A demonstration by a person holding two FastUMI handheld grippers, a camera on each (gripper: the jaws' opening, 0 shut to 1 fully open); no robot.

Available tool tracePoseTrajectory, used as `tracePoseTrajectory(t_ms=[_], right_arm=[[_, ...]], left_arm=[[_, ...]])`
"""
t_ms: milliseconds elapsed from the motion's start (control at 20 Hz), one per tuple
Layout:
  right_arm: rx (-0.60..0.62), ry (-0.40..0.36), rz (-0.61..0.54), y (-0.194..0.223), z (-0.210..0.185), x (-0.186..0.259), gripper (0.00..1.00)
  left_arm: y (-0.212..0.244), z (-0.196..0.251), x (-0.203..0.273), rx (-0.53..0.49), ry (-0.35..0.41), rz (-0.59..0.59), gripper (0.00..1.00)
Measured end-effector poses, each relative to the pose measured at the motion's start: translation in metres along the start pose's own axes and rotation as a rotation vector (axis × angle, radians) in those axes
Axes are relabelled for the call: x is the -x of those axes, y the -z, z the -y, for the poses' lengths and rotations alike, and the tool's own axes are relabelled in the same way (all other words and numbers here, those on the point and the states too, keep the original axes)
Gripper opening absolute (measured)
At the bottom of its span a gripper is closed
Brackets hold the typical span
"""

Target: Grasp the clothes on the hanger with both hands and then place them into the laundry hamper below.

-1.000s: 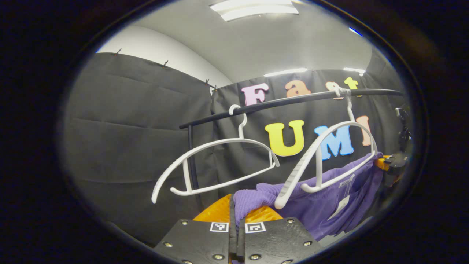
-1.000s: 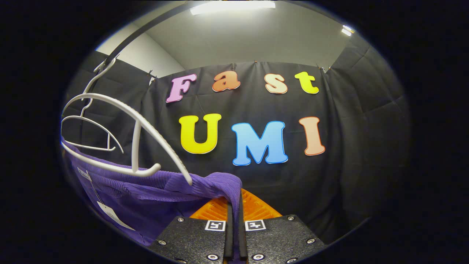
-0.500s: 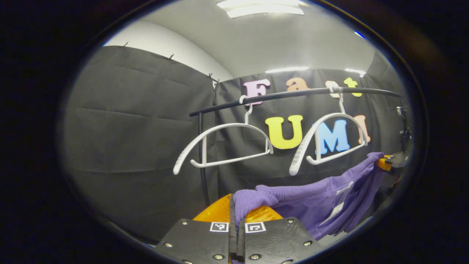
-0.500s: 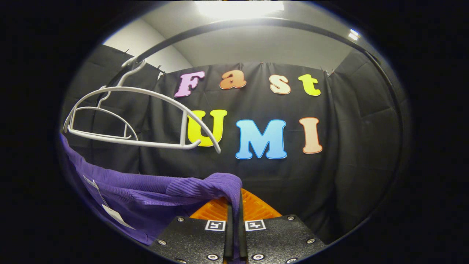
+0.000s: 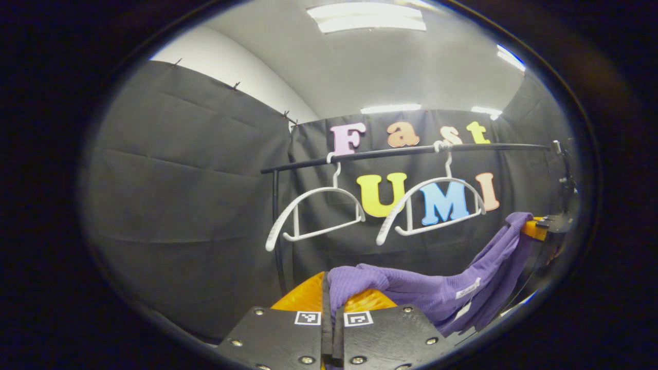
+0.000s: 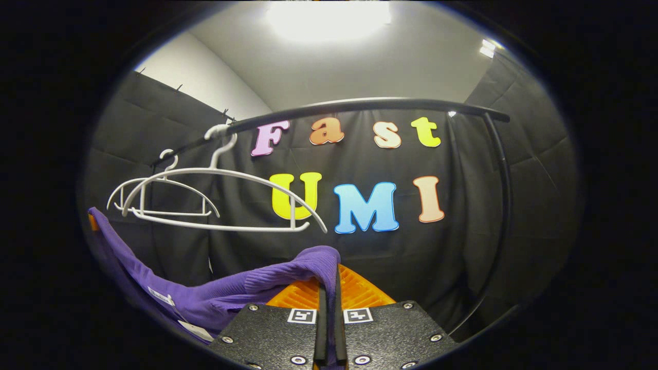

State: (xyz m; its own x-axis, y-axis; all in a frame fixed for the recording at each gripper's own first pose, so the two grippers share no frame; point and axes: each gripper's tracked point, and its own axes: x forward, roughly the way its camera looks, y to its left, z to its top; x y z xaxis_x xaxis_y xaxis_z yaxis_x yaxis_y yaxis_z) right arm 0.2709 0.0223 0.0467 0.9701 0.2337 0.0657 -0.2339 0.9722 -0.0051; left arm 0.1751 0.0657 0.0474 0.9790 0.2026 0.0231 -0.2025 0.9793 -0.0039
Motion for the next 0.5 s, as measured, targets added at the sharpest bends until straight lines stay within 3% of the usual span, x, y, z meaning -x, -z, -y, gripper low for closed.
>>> tracePoseTrajectory(t_ms=[500], right_arm=[[-0.062, -0.039, 0.004, -0.021, -0.059, 0.091, 0.05]], left_arm=[[-0.018, 0.050, 0.051, 0.053, 0.198, 0.056, 0.01]])
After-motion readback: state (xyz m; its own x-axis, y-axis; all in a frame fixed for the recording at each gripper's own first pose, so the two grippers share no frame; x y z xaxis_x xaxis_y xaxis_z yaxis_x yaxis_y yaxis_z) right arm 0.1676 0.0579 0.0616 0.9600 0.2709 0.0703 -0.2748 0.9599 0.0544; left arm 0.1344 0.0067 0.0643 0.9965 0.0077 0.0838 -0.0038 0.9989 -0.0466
